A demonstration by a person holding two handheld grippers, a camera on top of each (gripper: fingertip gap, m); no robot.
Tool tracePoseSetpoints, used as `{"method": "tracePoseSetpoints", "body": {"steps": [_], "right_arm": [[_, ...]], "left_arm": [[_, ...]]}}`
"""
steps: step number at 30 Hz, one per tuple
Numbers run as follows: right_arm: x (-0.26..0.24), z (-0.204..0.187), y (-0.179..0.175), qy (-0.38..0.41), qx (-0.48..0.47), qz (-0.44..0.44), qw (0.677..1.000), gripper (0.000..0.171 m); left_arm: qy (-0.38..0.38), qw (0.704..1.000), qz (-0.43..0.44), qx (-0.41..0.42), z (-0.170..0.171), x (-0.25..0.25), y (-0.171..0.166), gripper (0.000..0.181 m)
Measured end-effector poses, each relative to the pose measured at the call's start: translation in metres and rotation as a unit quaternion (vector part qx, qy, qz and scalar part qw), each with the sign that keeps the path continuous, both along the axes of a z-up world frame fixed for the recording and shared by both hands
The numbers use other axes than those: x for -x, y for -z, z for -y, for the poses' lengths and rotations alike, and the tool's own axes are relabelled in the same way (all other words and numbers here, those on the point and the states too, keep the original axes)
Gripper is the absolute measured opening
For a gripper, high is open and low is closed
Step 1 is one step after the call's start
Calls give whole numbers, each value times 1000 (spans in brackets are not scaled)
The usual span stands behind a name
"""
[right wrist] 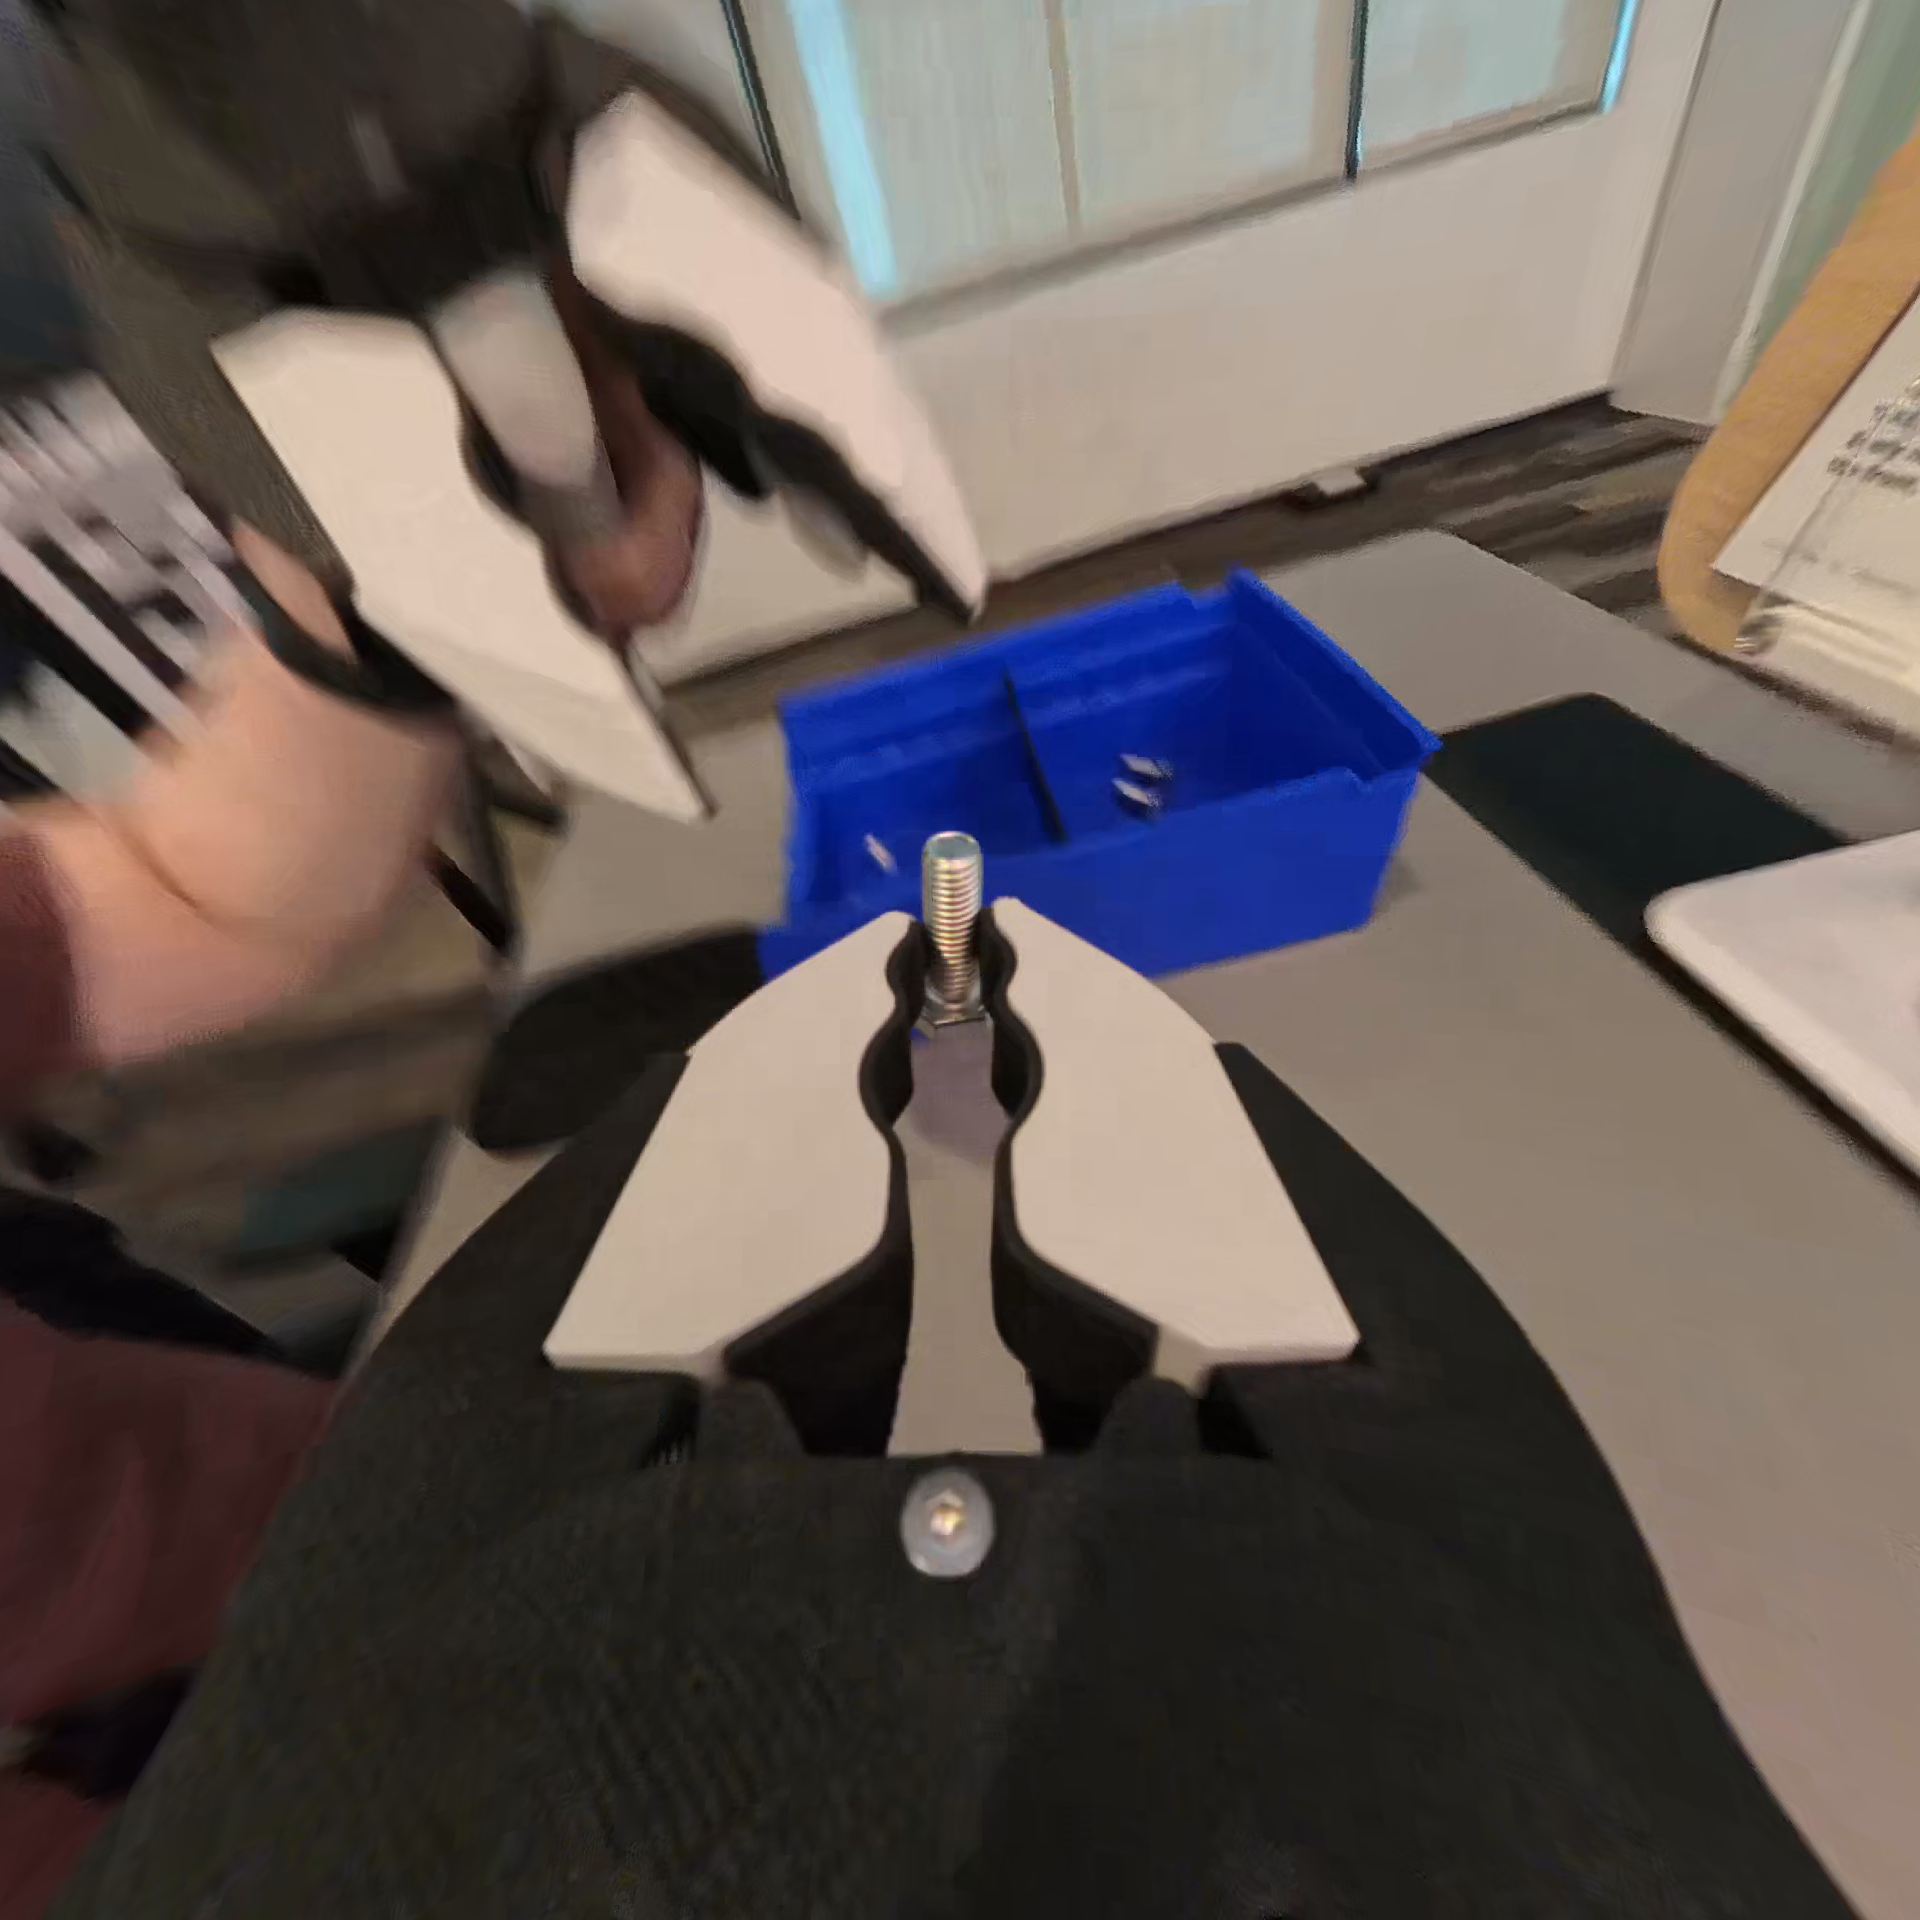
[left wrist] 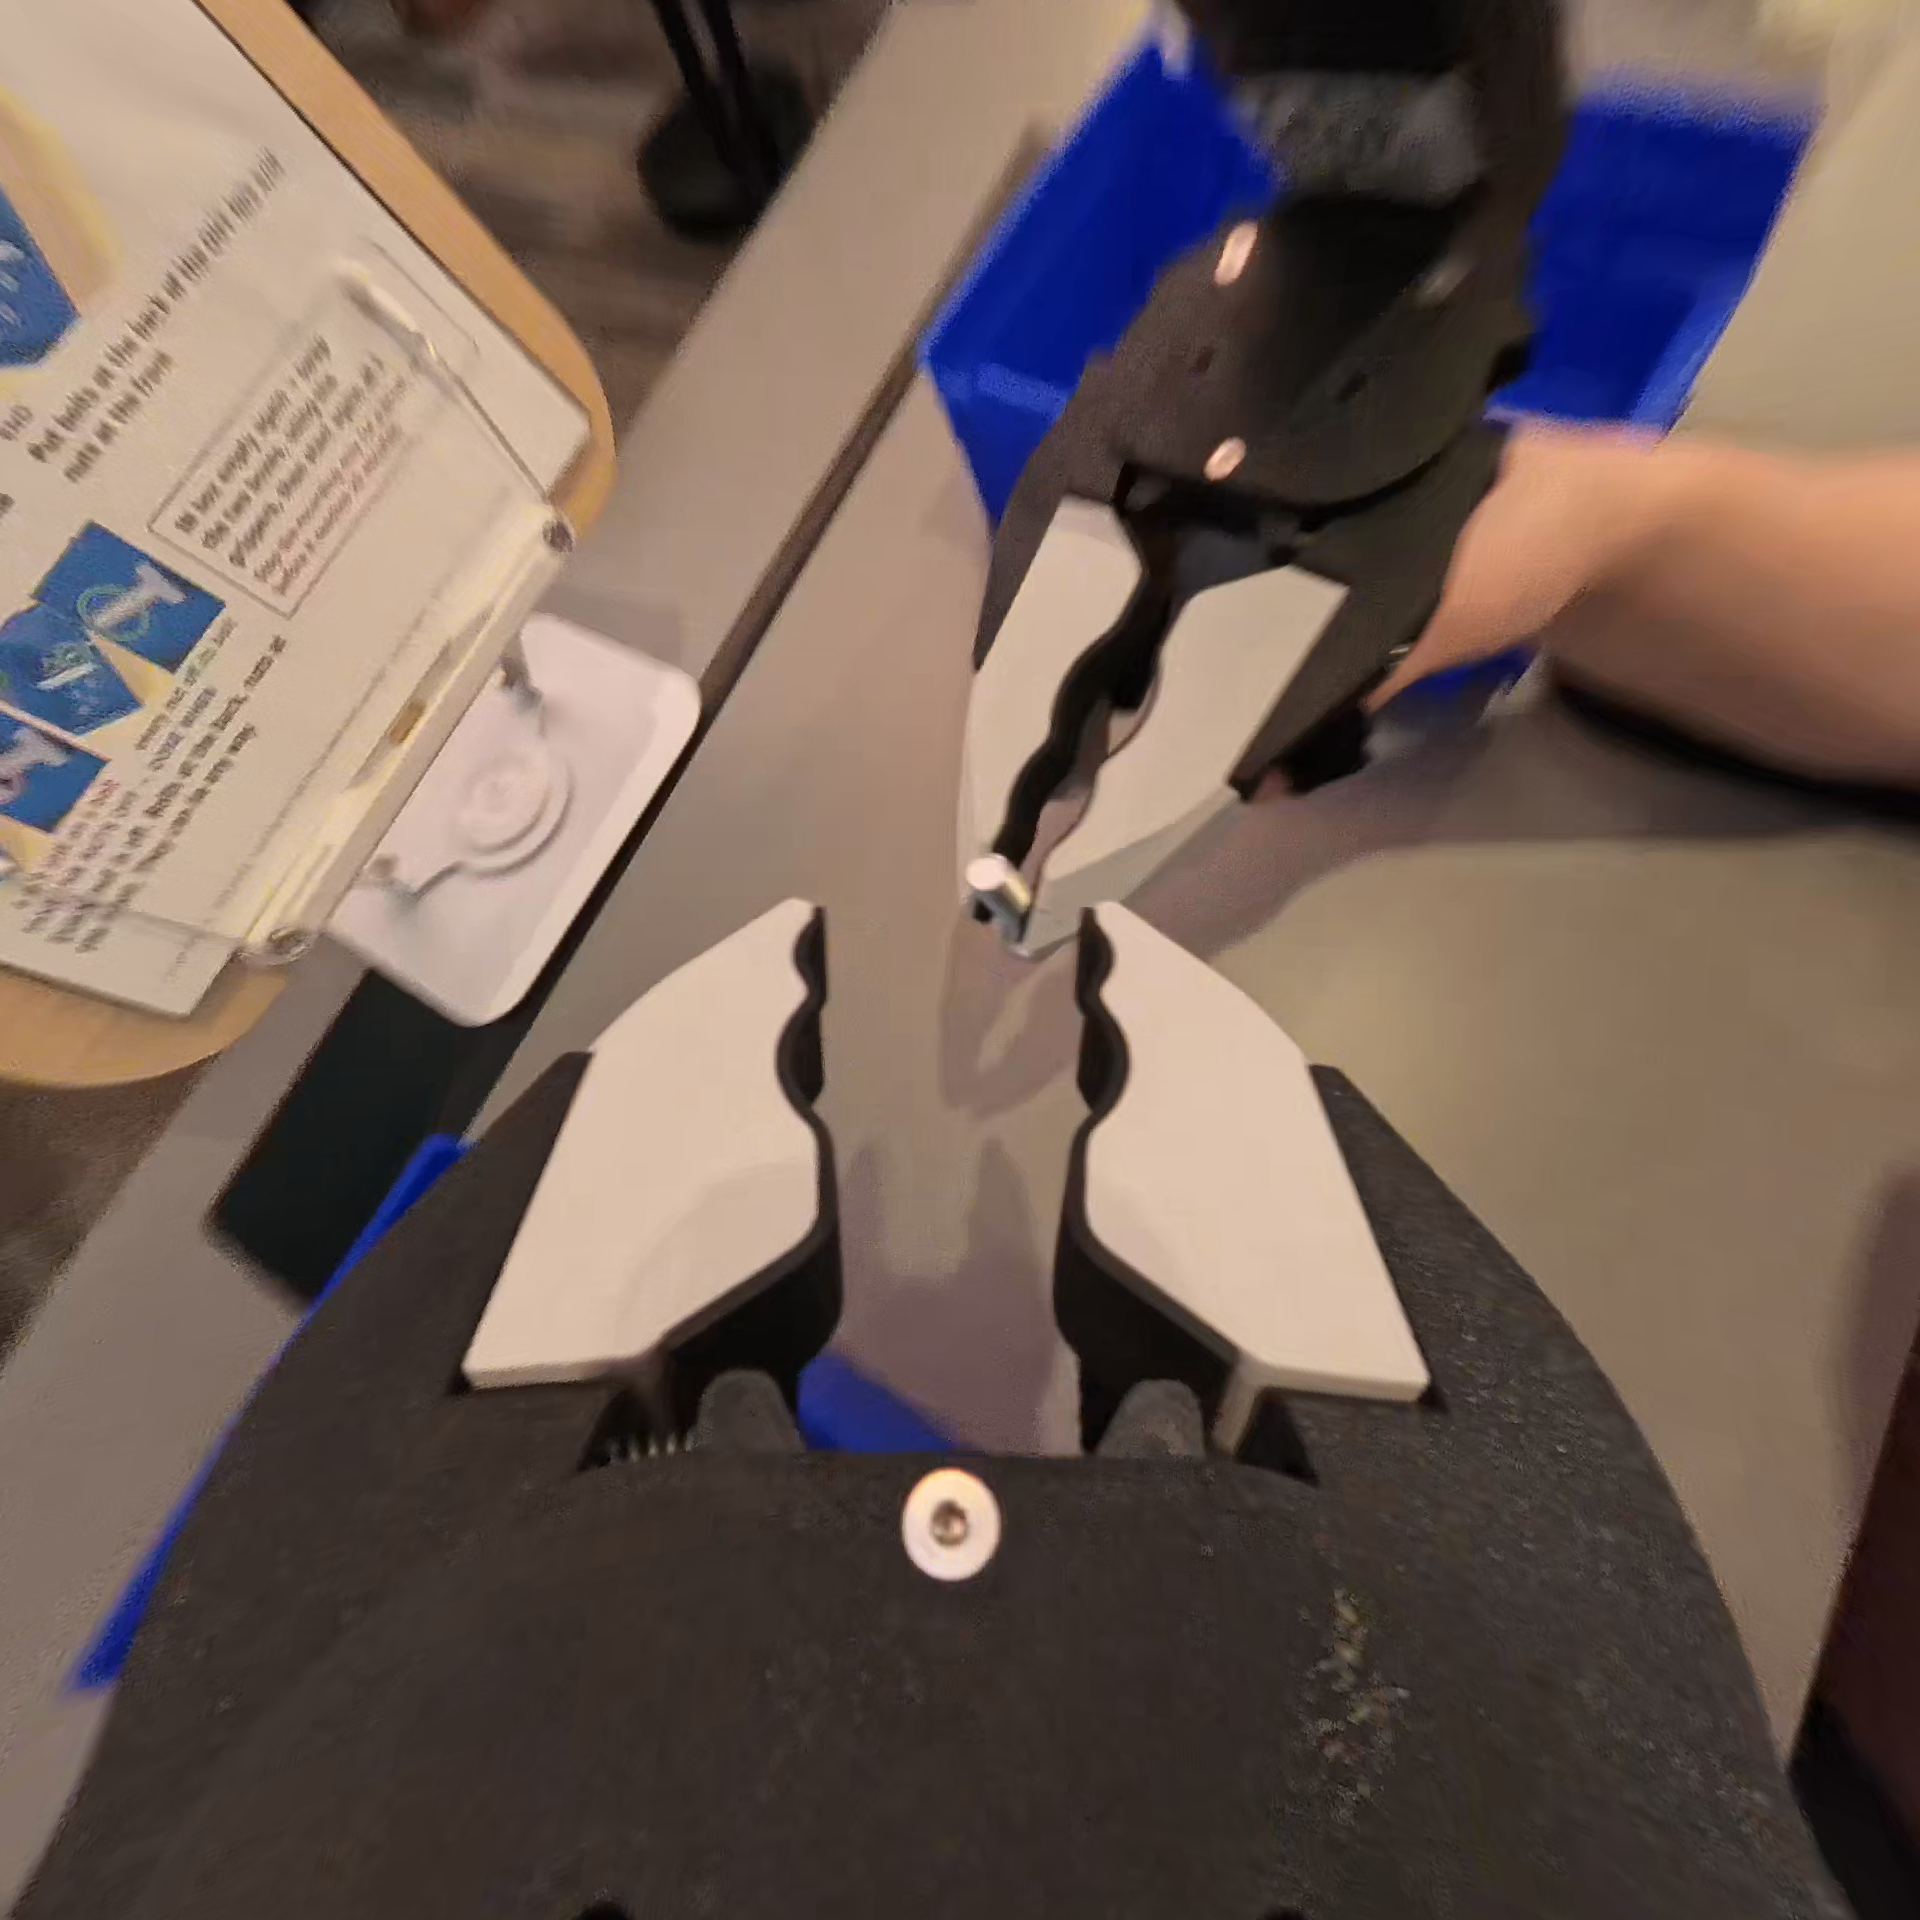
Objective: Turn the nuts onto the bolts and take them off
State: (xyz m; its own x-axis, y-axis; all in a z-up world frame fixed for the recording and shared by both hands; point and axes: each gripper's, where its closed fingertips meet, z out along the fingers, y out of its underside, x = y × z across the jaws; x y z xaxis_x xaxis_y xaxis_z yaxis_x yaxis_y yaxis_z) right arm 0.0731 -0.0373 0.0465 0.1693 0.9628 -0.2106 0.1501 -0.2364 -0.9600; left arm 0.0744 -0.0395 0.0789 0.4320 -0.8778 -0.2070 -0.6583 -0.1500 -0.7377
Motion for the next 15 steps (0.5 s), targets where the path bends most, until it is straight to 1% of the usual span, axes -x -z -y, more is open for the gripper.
{"method": "tracePoseSetpoints", "body": {"steps": [1, 3, 4, 8, 10, 15], "right_arm": [[-3, 0, -12, -8, 39, -52, 998, 10], [-11, 0, -31, -28, 77, -127, 989, 10], [-14, 1, -36, -33, 77, -140, 987, 10], [-17, 6, -48, -31, 26, -156, 987, 10], [-17, 13, -51, -44, 11, -154, 987, 10], [-17, 21, -53, -57, -20, -140, 988, 10]], "left_arm": [[5, 998, 62, 12, 4, -3, -7, 50], [20, 987, 158, 37, 13, -9, -10, 42], [21, 982, 184, 43, 16, -13, -6, 40], [42, 969, 238, 46, 25, -36, 11, 41], [34, 969, 242, 30, 21, -41, 15, 41], [26, 969, 247, -19, 15, -46, 11, 41]]}}
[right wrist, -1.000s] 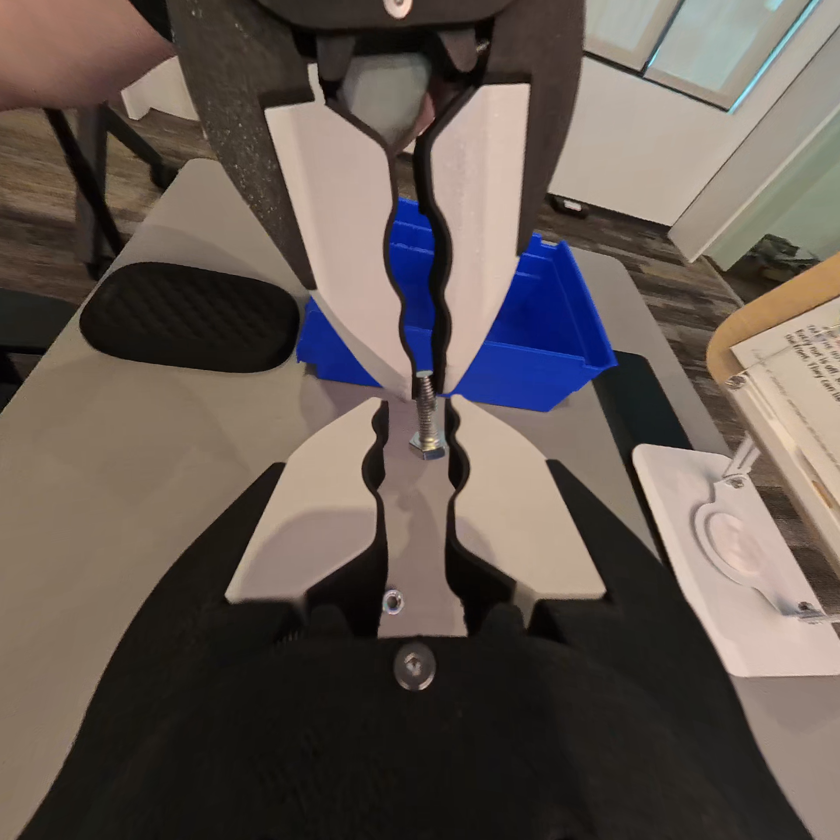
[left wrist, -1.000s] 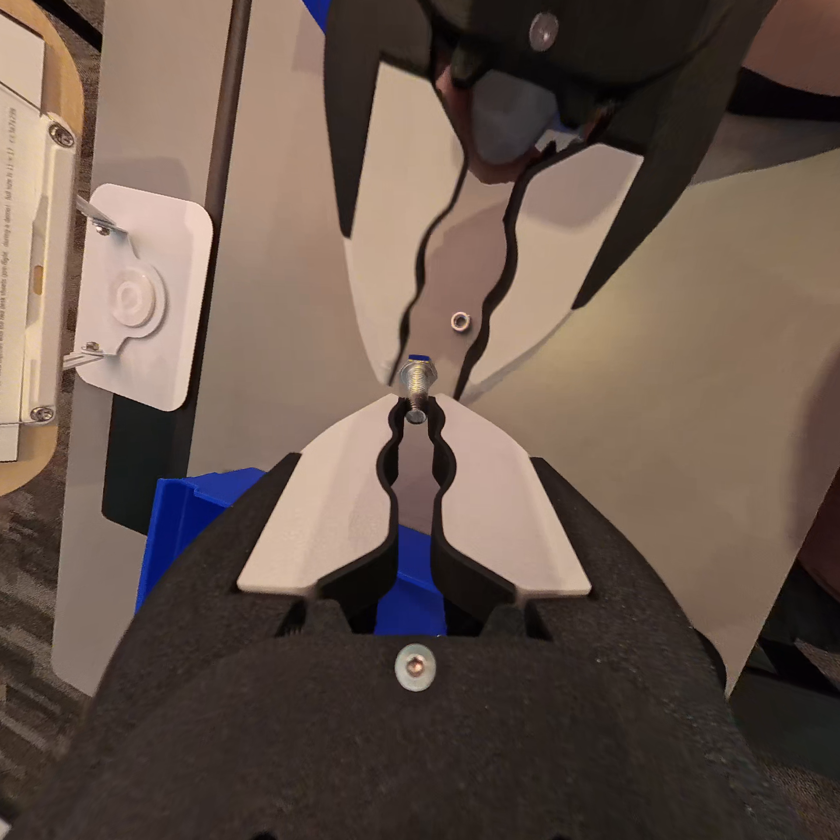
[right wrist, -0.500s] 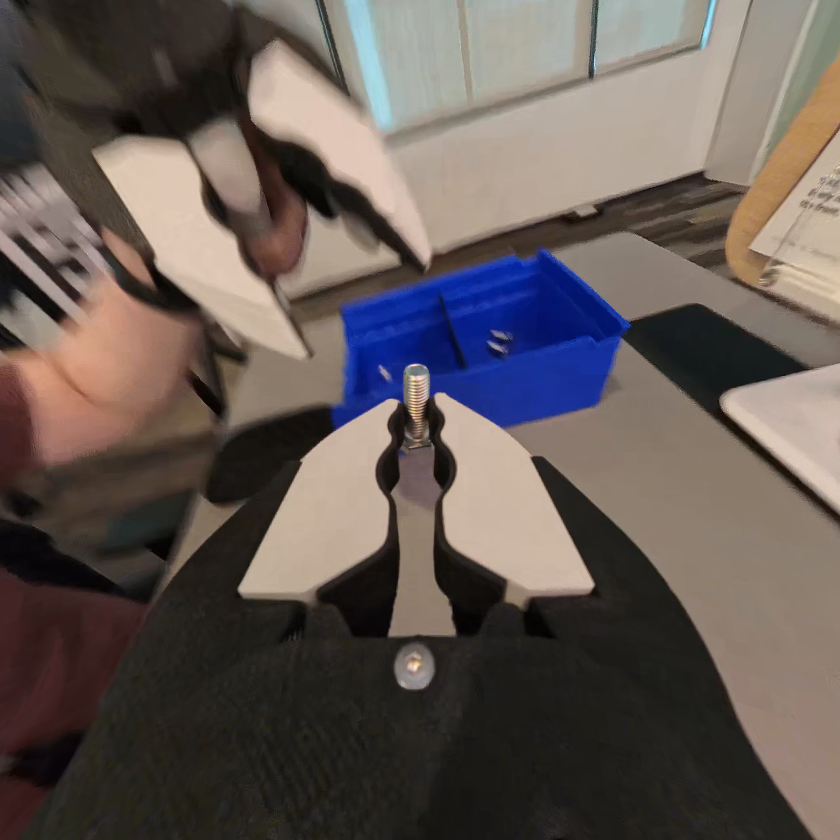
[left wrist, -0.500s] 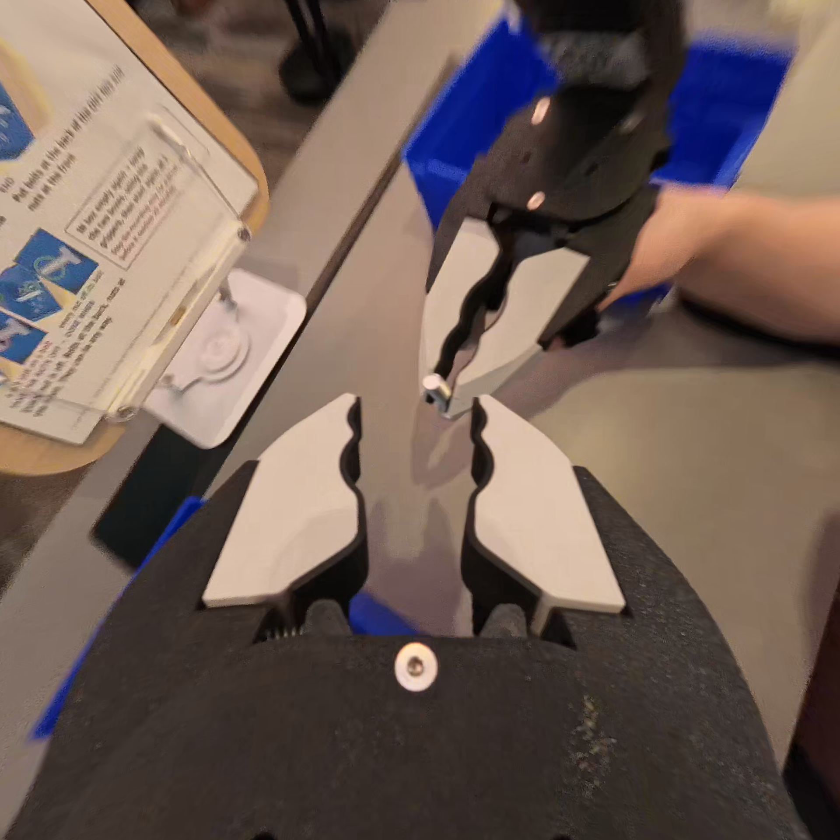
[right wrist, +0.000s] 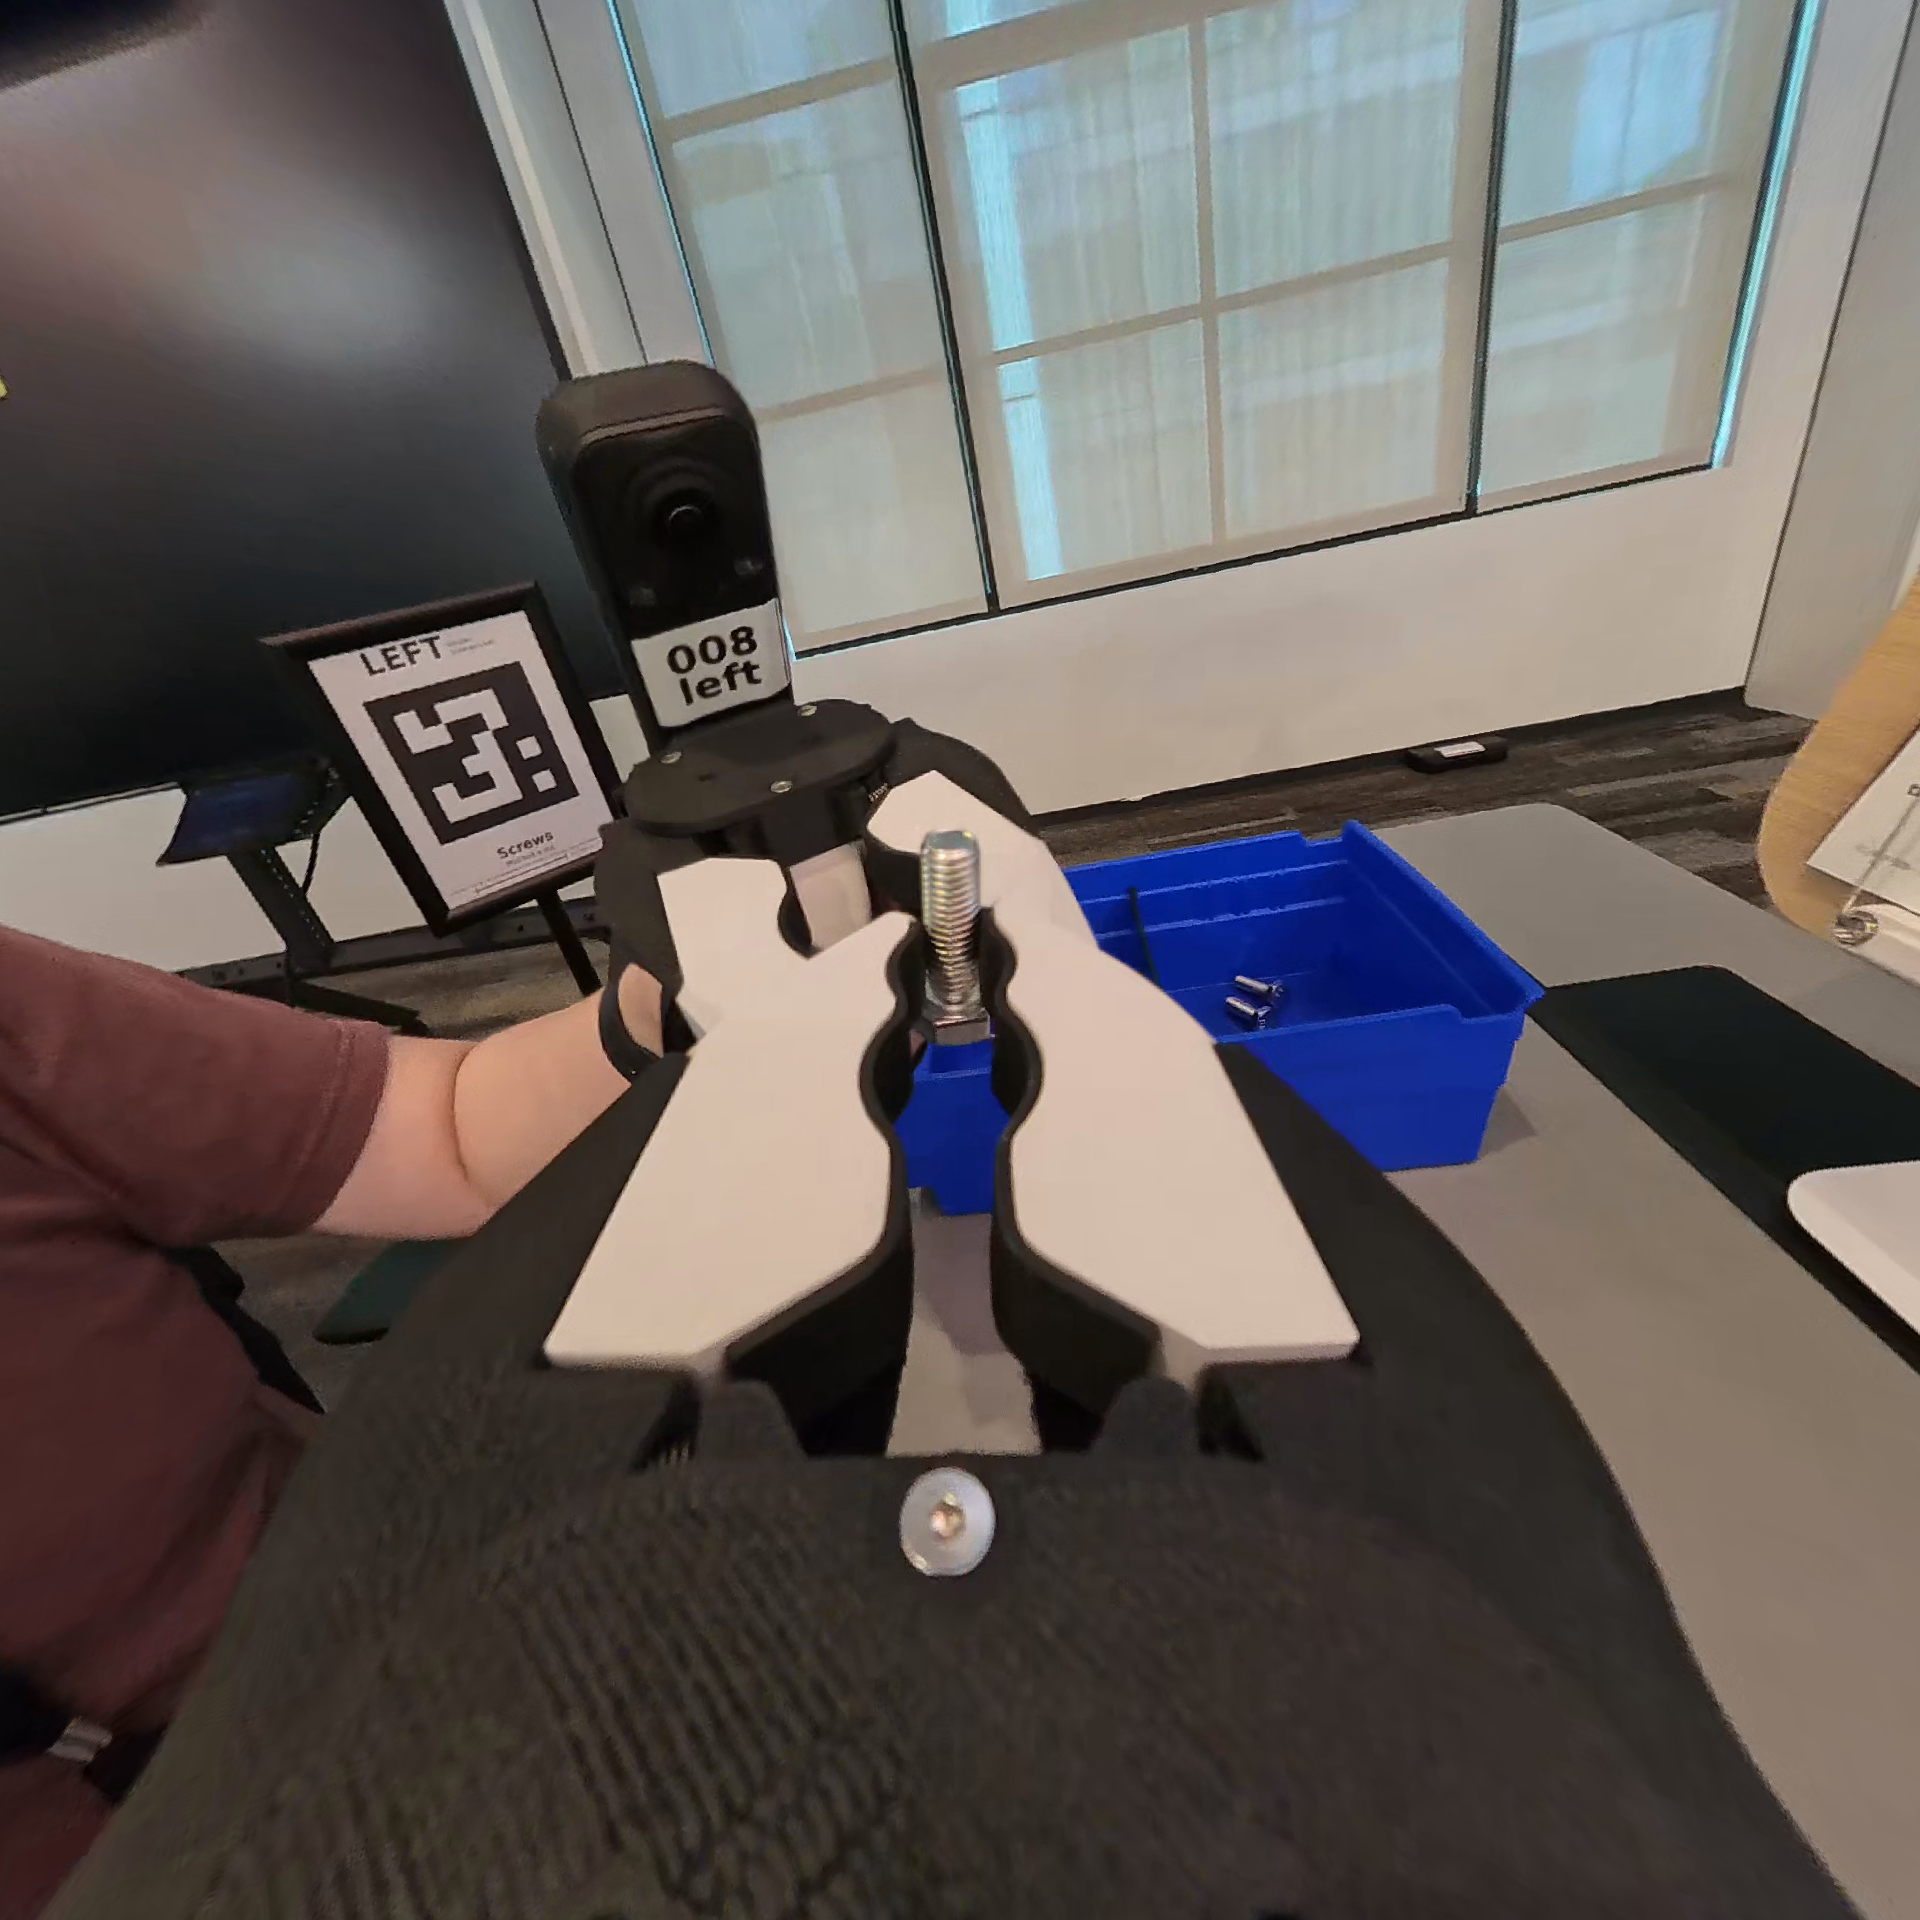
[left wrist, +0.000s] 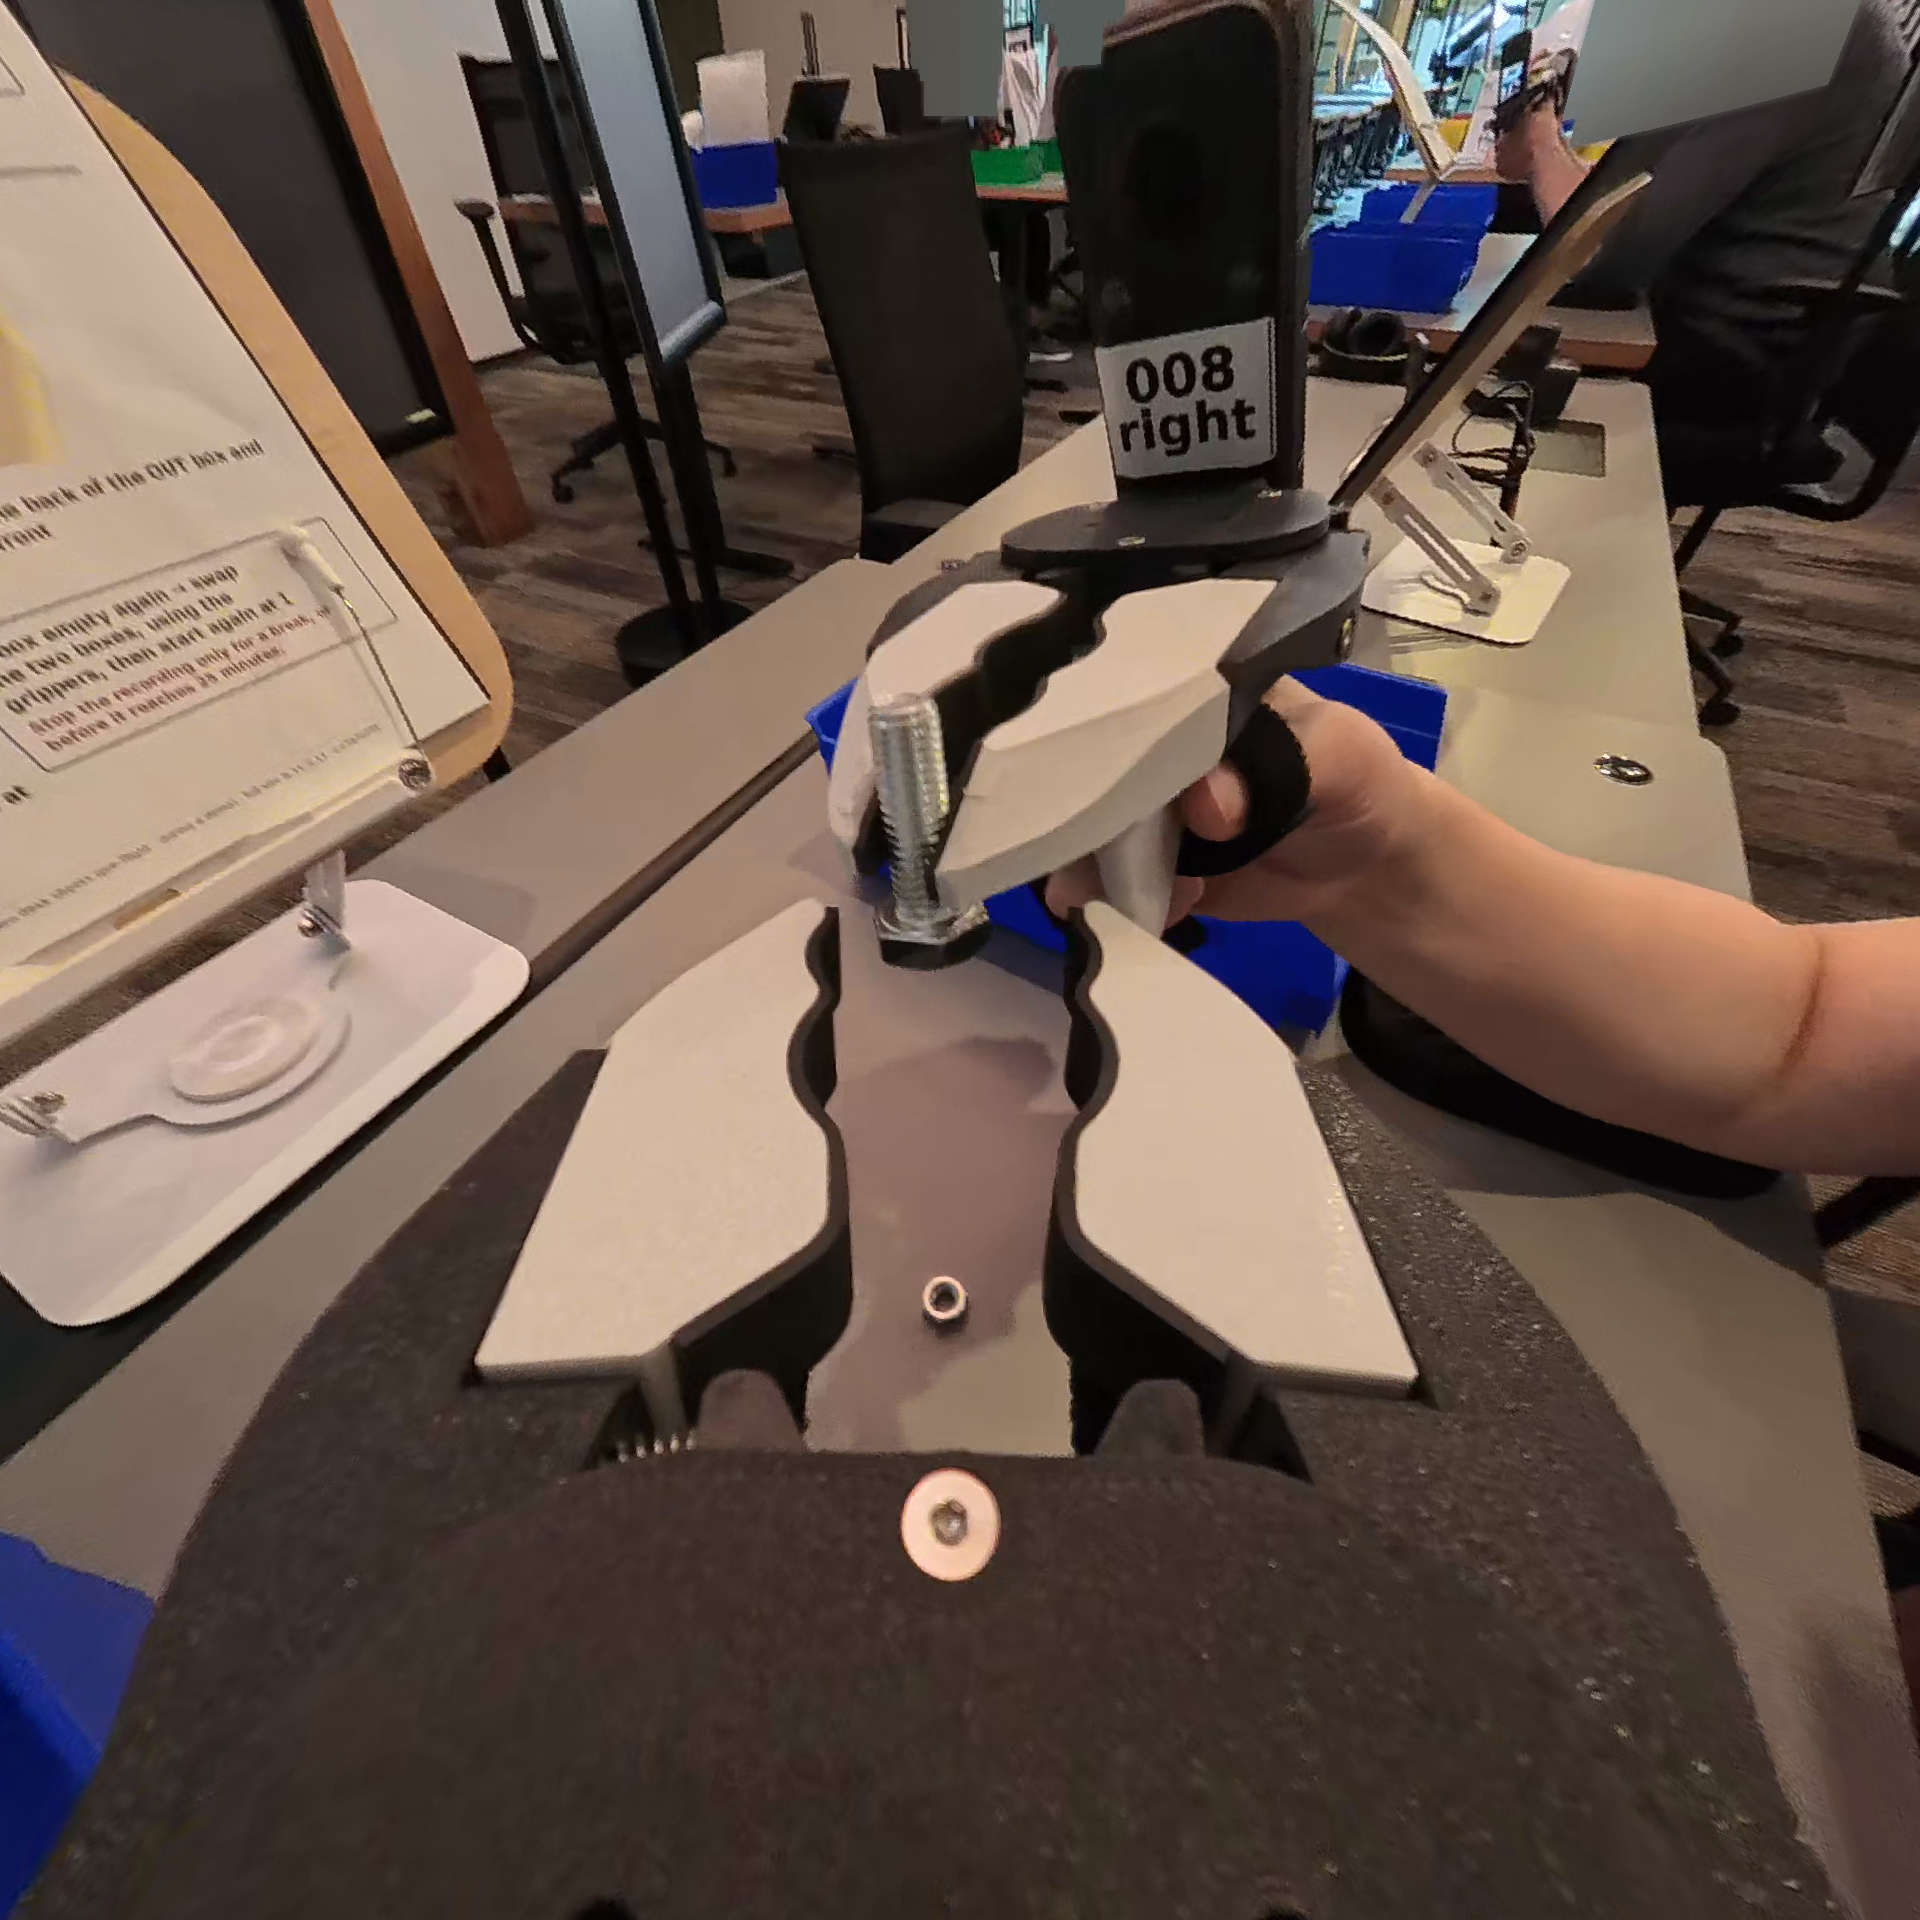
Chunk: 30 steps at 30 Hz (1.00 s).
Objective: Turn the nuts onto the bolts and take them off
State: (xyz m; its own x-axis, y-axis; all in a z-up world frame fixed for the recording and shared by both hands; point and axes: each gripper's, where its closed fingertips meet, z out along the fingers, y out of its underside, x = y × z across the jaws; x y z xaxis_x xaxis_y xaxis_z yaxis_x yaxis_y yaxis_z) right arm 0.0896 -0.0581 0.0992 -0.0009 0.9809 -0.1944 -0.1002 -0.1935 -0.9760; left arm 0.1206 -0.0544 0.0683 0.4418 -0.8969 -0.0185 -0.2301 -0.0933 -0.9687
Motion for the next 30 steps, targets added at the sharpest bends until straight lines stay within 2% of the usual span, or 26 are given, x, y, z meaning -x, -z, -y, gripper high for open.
{"method": "tracePoseSetpoints", "body": {"steps": [4, 8, 11, 14, 17, 20, 23, 25, 27, 30], "right_arm": [[-1, 6, -1, -18, -15, 2, 1000, 10], [-5, 5, 0, -19, -25, 16, 999, 10], [-15, 2, -8, 2, -32, 19, 999, 26], [-25, -5, -17, 36, -36, 14, 999, 17], [-27, -7, -15, 33, -23, 24, 999, 26], [-26, -10, -9, 44, -34, 42, 998, 10], [-25, -9, -6, 44, -55, 57, 996, 10], [-25, 0, -4, 21, -78, 71, 994, 10], [-25, 10, -2, -1, -103, 83, 991, 10], [-27, 22, -3, -26, -118, 86, 989, 10]], "left_arm": [[4, 999, -5, -36, 0, -3, -4, 19], [16, 998, -21, -51, 0, -6, -3, 19], [28, 998, -29, -55, -1, -10, -3, 19], [27, 997, -37, -66, -6, -13, -4, 19], [30, 996, -45, -72, -10, -16, -4, 19], [32, 994, -57, -84, -13, -19, -2, 19], [34, 994, -55, -91, -14, -20, 1, 19], [61, 994, -42, -80, -6, -23, 4, 19], [99, 993, -33, -54, 5, -27, 7, 28], [152, 987, -14, -42, 22, -29, 6, 29]]}}
